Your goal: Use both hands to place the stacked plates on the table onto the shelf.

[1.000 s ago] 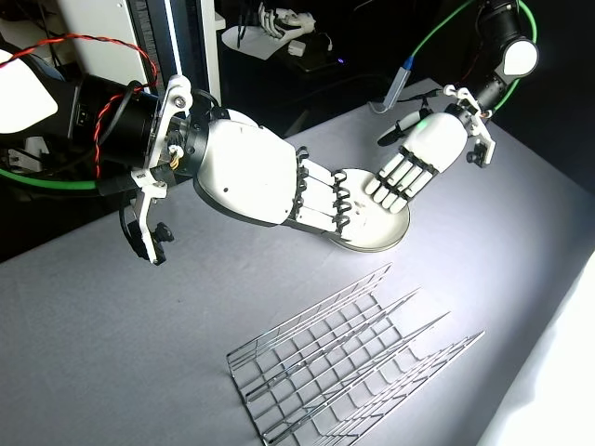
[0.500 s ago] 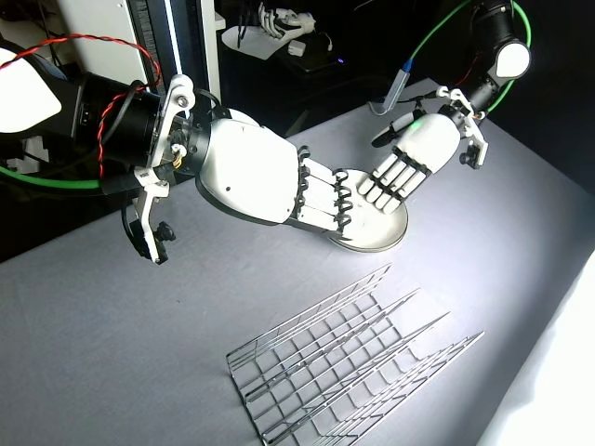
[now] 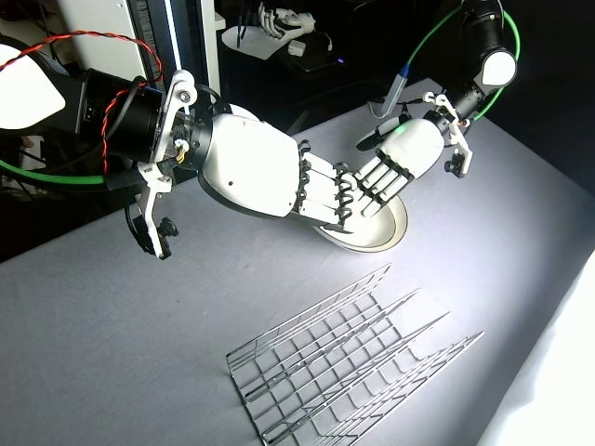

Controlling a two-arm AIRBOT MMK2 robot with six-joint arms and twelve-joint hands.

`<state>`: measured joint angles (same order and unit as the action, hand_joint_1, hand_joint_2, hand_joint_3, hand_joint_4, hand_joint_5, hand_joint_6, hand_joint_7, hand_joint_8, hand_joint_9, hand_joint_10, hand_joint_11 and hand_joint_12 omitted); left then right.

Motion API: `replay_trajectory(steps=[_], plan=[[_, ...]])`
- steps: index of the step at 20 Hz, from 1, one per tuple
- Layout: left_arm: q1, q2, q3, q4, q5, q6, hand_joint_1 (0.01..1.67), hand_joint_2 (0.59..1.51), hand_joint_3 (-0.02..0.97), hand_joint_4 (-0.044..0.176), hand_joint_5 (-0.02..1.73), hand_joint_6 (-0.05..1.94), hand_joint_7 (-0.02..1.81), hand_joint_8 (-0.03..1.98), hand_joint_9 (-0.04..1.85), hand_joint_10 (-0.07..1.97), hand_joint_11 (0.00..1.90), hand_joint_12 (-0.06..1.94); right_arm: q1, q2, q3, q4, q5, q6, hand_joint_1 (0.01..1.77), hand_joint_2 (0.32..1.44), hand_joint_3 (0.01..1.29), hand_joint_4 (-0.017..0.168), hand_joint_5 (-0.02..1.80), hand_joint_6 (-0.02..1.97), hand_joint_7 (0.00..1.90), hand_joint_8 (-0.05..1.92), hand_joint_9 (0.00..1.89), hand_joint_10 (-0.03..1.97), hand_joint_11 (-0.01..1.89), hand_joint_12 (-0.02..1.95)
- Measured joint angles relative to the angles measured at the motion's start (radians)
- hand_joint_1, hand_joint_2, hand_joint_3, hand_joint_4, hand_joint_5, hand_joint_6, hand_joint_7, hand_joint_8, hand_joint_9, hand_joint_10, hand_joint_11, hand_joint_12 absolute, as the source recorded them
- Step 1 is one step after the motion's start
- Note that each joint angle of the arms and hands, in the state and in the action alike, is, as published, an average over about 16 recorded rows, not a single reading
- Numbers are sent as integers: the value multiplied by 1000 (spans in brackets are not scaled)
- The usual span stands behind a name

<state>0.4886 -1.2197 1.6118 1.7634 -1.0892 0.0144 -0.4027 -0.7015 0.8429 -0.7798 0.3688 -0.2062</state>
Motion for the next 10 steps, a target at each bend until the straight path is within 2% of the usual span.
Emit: replay_trajectory(steps=[4,10], plan=[[-11,-13,-1,2,4,-2,14,1116,18,-5,-9,-24,-9,-20,19,-6,12,13,-15,-13,48,-45,65,0,81,1295,20,-4,27,15,35,8,18,-6,22,6],[-28,-29,-6,7,11,-8,13,1116,18,-5,-8,-22,-9,-21,20,0,13,13,-50,-51,150,-136,236,0,343,1229,19,-2,19,15,23,8,16,-7,22,6]])
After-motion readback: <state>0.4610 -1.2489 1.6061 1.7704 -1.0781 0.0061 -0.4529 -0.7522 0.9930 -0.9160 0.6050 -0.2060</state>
